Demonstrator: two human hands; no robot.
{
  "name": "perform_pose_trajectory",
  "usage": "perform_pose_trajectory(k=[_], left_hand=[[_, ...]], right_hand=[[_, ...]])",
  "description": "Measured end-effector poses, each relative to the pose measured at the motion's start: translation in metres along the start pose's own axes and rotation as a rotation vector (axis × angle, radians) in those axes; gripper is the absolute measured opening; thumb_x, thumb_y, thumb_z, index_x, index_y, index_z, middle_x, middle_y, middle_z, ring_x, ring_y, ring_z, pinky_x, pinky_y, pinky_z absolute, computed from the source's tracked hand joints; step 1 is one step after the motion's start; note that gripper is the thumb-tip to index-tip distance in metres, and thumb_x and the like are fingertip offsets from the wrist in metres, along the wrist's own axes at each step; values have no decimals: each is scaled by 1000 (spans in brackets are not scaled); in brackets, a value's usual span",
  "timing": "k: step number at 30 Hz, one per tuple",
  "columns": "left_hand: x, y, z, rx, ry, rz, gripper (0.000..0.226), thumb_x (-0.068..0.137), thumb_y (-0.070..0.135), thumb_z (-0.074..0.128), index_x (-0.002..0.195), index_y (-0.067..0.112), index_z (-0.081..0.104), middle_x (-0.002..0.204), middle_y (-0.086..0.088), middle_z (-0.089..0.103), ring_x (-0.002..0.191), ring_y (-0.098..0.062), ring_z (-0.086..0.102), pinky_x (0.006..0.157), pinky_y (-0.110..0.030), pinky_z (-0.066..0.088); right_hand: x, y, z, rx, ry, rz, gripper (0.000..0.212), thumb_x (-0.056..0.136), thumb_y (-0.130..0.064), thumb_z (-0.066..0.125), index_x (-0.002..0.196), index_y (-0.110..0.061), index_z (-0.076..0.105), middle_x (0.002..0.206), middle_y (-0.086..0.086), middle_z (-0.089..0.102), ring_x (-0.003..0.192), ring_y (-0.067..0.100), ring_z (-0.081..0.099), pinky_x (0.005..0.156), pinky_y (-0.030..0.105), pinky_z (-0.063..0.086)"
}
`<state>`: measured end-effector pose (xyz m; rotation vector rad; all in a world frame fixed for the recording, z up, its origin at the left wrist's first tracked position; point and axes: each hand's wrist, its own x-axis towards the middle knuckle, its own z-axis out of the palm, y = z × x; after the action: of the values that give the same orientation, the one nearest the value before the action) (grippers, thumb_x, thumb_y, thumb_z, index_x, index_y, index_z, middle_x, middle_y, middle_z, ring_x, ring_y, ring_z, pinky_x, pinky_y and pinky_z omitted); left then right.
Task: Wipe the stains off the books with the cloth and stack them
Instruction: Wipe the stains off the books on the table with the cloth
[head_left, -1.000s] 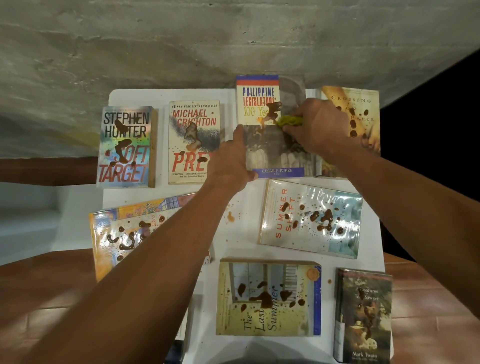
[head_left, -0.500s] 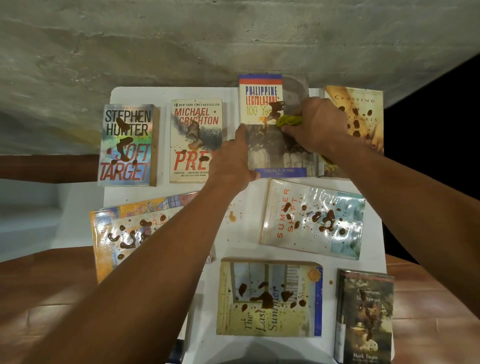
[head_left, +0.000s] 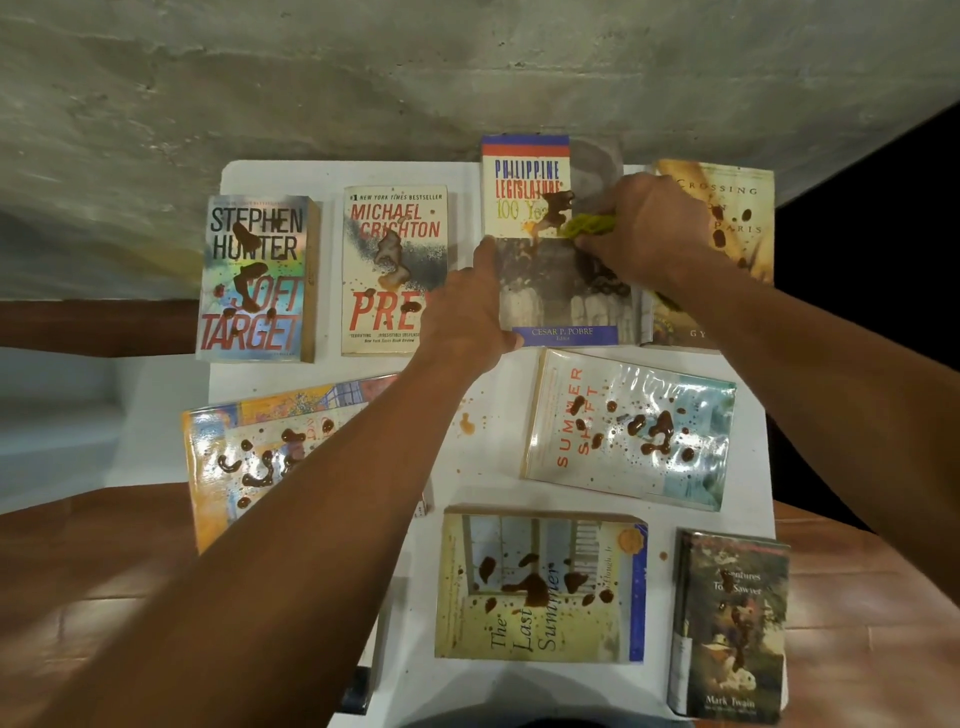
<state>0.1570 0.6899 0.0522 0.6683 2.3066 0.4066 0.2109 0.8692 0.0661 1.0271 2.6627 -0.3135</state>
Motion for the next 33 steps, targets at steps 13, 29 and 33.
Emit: perform_pose_trajectory(k=[13,29,33], left_hand=[[0,1,0,12,-4,6,98,78,27,86,152,23,22,125,-7,60,115,-31,61,89,-37,52],[1,-1,2,9,3,0,97,80,28,86,152,24,20,123,-6,61,114,-29,62,87,-36,52],[0,-1,2,3,2,16,97,80,27,85,152,23,21,123,-6,61,113,-29,63,87,-35,52]], right_hand=[[11,7,-1,-17,-72,-112,43,85,-56,69,120,-30,69,112,6,66,100,27,61,68,33,42],[25,-2,-4,17,67,106,41,90,-50,67,115,-18,68,100,7,65,90,26,63,73,37,52],[29,-6,-7,106,55,79,41,91,-47,67,120,-19,67,110,8,66,99,28,64,79,40,53]])
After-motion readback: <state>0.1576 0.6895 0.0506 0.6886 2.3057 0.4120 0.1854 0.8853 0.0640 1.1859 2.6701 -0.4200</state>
